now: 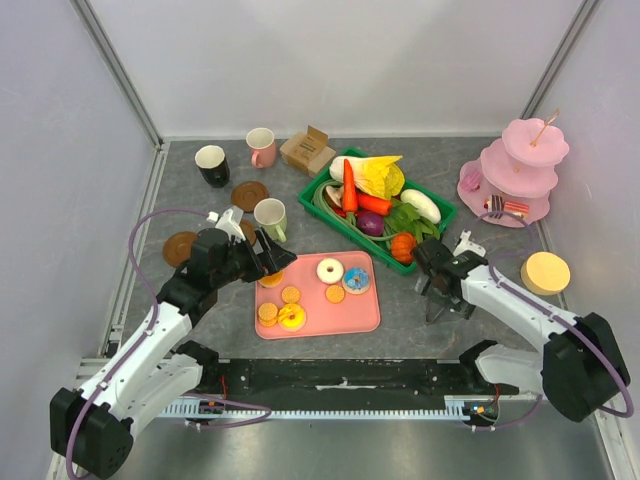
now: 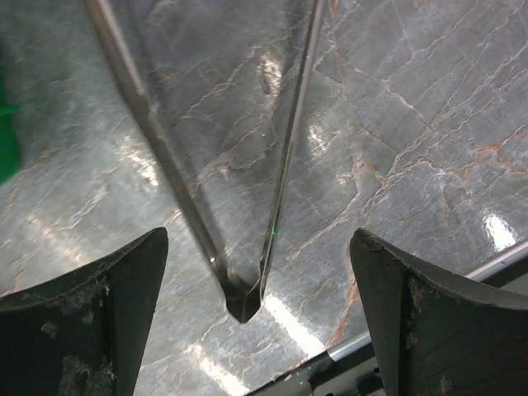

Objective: Serve the afternoon tea

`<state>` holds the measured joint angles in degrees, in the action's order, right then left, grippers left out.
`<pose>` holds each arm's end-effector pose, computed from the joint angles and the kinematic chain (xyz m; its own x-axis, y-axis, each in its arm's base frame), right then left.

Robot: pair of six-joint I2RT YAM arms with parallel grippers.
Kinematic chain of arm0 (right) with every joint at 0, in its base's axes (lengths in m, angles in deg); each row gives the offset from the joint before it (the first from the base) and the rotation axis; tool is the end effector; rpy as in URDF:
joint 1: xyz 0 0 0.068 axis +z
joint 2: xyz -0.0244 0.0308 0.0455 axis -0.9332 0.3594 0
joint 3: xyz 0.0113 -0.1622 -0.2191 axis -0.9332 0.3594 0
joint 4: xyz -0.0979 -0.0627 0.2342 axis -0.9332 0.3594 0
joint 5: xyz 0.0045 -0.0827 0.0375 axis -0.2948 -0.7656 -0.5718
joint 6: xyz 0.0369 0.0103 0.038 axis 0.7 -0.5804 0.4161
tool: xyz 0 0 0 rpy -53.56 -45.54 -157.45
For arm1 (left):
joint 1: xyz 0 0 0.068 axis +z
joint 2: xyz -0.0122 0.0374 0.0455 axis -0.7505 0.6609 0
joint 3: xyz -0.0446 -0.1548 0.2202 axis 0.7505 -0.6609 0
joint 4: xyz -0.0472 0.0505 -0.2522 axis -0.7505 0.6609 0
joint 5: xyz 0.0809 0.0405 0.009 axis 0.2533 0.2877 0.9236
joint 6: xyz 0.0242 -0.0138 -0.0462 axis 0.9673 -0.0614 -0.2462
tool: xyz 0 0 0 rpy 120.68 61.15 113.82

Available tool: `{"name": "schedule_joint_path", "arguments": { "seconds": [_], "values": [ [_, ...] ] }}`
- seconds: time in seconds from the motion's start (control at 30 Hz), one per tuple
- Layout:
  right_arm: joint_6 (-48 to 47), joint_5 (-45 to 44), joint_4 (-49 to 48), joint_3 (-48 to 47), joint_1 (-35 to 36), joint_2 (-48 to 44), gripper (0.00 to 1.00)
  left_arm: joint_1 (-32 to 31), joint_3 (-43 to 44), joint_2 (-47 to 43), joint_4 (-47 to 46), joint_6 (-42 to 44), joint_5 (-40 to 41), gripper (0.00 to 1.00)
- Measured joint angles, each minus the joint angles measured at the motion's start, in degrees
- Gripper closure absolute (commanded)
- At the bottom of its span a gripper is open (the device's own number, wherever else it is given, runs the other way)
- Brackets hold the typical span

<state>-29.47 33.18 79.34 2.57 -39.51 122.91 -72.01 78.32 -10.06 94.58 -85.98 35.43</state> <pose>0.1643 0.0744 0.1923 -0.7530 0.4650 -0.4656 0.5544 0.8294 -0.0683 0.1667 -0.0819 0.2522 -0.7231 -0.4062 -0.5588 0.1286 0.7156 -0.6866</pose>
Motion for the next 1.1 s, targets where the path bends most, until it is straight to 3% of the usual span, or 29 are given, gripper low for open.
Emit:
{"name": "schedule_joint_path", "arguments": {
  "seconds": [0.27,0.5,0.77,1.1],
  "values": [
    [3.21,-3.28,-6.43,5.27,-0.59,4.09,0.02,-0.02,-0.02,0.0,0.0,0.0,-0.02,0.04],
    [0.61,-3.3,-16.55,7.02,-6.43,4.55,0.02,-0.02,-0.02,-0.11,0.0,0.0,0.0,0.04],
    [-7.82,-1.86,-24.46,9.27,-14.88,3.54,0.02,-0.02,-0.02,-0.11,0.0,0.0,0.0,0.04],
    [-14.49,-1.49,-31.26,7.72,-17.62,8.28,0.02,-0.02,-0.02,-0.11,0.0,0.0,0.04,0.04]
  ]
}}
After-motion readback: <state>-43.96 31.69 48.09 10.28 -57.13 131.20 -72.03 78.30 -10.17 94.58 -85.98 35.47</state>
